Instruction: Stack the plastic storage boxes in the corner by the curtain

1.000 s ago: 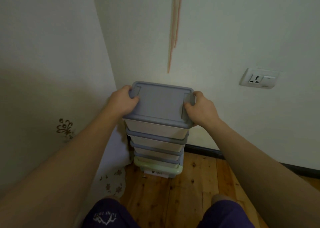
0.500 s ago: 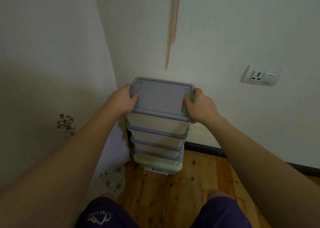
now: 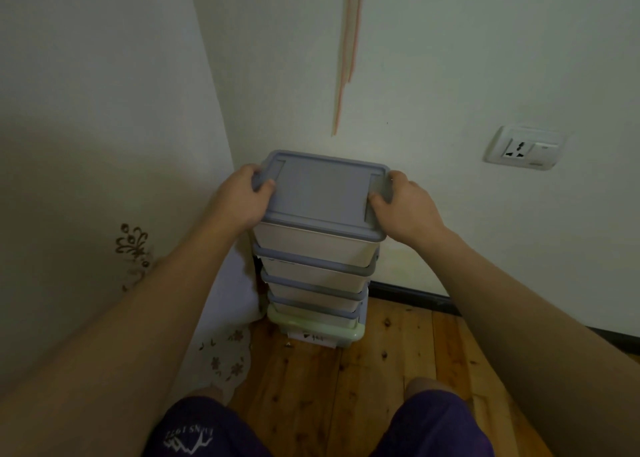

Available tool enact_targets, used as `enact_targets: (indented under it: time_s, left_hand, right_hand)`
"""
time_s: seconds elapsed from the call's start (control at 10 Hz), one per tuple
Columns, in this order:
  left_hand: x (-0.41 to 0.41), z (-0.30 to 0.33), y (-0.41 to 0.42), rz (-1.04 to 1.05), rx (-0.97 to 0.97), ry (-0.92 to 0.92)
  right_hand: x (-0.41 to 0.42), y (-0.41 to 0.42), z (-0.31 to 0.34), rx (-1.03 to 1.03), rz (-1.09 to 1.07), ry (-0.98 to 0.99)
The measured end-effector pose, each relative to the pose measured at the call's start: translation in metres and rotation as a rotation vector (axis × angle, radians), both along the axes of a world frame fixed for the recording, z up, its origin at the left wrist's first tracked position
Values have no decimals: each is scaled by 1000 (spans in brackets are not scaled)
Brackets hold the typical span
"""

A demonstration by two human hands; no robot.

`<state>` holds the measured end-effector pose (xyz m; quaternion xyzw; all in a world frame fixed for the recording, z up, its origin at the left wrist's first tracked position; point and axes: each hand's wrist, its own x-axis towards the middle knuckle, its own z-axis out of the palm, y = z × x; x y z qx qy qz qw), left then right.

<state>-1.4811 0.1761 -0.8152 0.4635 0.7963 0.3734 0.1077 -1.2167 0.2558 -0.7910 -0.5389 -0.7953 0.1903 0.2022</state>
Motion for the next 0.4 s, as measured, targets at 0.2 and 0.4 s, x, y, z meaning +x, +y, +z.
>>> enact_targets:
  time_s: [0.2, 0.4]
  left_hand:
    - [-2, -3, 3, 39, 150, -42]
    - [1, 10, -1, 89, 270, 2]
  right_hand:
    - [4, 3, 0, 150, -18, 35]
    - [2, -2, 25, 228, -5, 55]
